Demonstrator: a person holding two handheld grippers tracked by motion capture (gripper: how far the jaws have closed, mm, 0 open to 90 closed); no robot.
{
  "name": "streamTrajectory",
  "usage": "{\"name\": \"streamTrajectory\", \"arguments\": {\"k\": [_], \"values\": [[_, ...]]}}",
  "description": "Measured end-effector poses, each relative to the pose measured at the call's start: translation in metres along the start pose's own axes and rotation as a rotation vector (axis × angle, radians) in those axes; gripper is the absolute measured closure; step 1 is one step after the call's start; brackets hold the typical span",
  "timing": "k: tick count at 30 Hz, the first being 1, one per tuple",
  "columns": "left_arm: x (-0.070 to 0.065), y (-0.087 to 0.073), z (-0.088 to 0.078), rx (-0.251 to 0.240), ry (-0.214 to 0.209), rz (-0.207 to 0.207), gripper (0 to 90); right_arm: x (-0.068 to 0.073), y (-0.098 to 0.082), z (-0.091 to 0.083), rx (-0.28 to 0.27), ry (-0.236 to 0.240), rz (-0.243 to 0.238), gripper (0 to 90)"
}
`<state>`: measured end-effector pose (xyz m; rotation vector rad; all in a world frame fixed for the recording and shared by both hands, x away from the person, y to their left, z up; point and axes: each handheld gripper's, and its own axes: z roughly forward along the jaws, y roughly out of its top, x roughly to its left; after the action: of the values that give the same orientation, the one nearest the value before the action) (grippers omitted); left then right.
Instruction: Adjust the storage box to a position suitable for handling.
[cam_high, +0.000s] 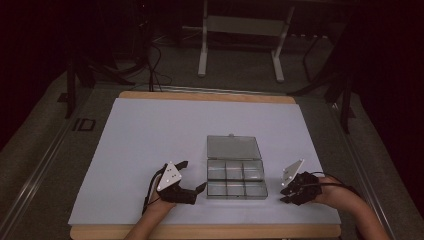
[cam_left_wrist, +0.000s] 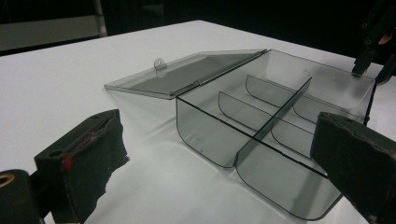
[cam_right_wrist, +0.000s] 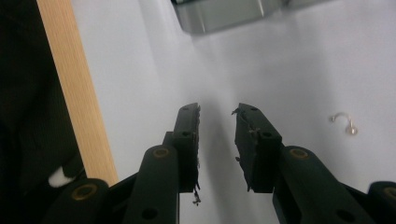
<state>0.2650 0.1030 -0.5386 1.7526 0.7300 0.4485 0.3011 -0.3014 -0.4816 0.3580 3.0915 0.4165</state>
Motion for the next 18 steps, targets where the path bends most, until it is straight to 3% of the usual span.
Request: {"name": "streamTrajectory", "arguments": {"k": [6, 11, 14, 18], "values": [[0.001, 0.000, 0.000, -0.002, 0.001, -0.006, 3.6, -0.004, -0.005, 0.003, 0.114, -0.027, -0.002, 74.3], [0.000, 0.000, 0.000, -0.002, 0.003, -0.003, 4.1, -0.008, -0.008, 0.003, 0.141, -0.027, 0.010, 76.9], [0.001, 0.000, 0.000, -0.002, 0.000, -0.011, 4.1, -0.013, -0.010, 0.004, 0.181, -0.058, 0.010, 78.9], [0.001, 0.000, 0.000, -0.002, -0.002, -0.007, 4.1, -0.019, -0.009, 0.004, 0.184, -0.073, 0.020, 82.8]]}}
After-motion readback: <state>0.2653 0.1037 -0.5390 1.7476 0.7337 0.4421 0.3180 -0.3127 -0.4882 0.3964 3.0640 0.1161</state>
